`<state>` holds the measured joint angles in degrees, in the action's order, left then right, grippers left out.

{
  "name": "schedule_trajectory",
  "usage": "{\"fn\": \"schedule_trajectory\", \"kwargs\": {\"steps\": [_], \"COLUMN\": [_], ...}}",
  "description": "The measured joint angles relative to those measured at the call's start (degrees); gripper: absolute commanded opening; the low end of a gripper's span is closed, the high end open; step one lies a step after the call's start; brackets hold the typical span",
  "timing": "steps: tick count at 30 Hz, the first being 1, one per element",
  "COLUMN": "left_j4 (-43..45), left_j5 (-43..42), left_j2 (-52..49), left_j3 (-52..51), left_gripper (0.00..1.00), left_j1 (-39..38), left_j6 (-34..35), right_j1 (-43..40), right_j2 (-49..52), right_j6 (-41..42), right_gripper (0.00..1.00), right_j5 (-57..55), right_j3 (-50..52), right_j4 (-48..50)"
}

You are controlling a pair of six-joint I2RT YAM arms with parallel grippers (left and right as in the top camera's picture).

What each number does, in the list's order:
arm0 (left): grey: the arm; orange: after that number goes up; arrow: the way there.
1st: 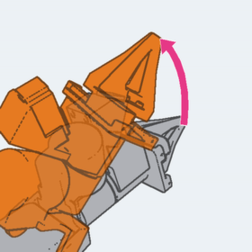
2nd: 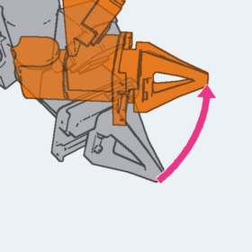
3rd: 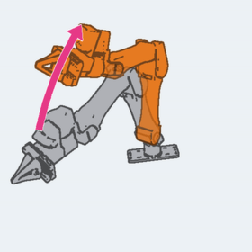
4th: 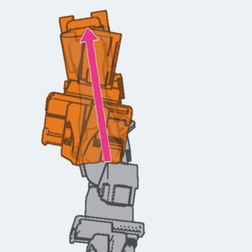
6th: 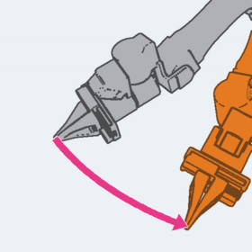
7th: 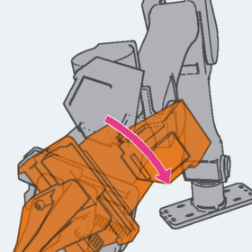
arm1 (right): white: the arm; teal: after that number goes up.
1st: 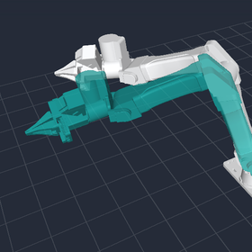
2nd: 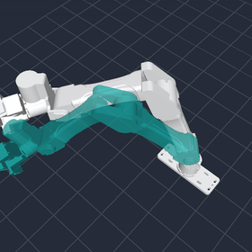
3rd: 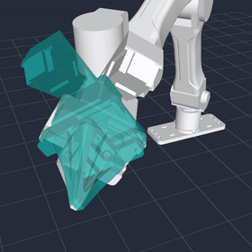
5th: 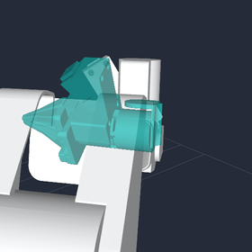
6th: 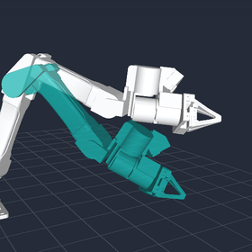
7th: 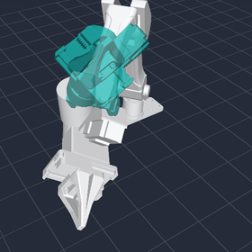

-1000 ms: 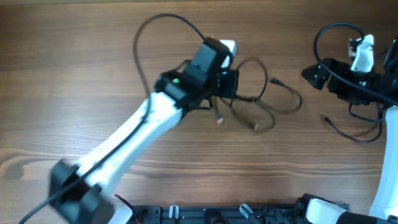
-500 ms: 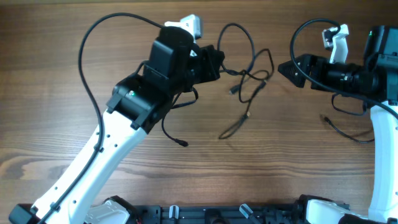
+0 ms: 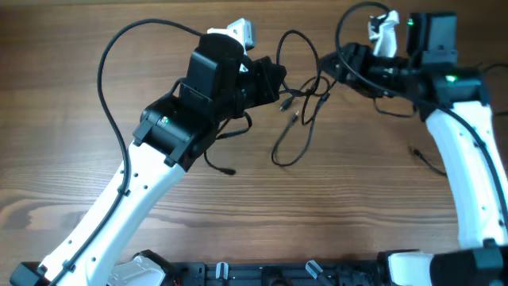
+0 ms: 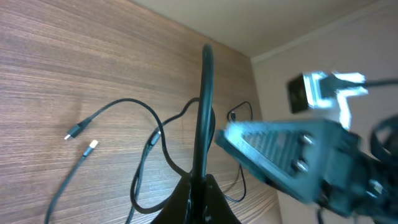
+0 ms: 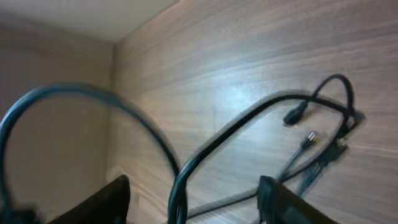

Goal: Untangle cables

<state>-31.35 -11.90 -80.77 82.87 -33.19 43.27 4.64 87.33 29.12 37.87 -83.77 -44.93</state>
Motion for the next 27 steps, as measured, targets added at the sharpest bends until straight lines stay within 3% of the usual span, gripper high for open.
{"fn": "schedule_trajectory", "kwargs": {"steps": [9,13,18,20,22,27], "left_j4": [-1.68,-1.7,-1.68,-1.7,-1.7,-3.17], "left_j5": [0.02,0.02,0.0,0.02,0.02,0.85], "left_j2": [0.0,0.0,0.0,0.0,0.0,0.0], "left_j3": [0.0,0.0,0.0,0.0,0.0,0.0], "left_gripper": [0.04,0.04,0.04,0.04,0.04,0.04], "left_j1": [0.0,0.0,0.0,0.0,0.0,-0.07], "left_j6": [0.39,0.39,0.39,0.39,0.39,0.39], "right_j1": [0.2,0.22,1.64,2.51,3.1,1.97], "right_j2": [6.45,6.45,6.45,6.45,6.45,6.45], "right_j6": [8.87,10.6,11.41,11.41,11.58,11.63], "right_gripper": [0.49,0.42,0.41,0.31,0.07,0.04], "right_j5": [-1.55,-1.53,-1.51,-1.53,-1.55,-1.64], "right_j3": [0.0,0.0,0.0,0.0,0.0,-0.2], "right_j4": [7.76,7.69,6.19,5.95,5.95,8.87]}}
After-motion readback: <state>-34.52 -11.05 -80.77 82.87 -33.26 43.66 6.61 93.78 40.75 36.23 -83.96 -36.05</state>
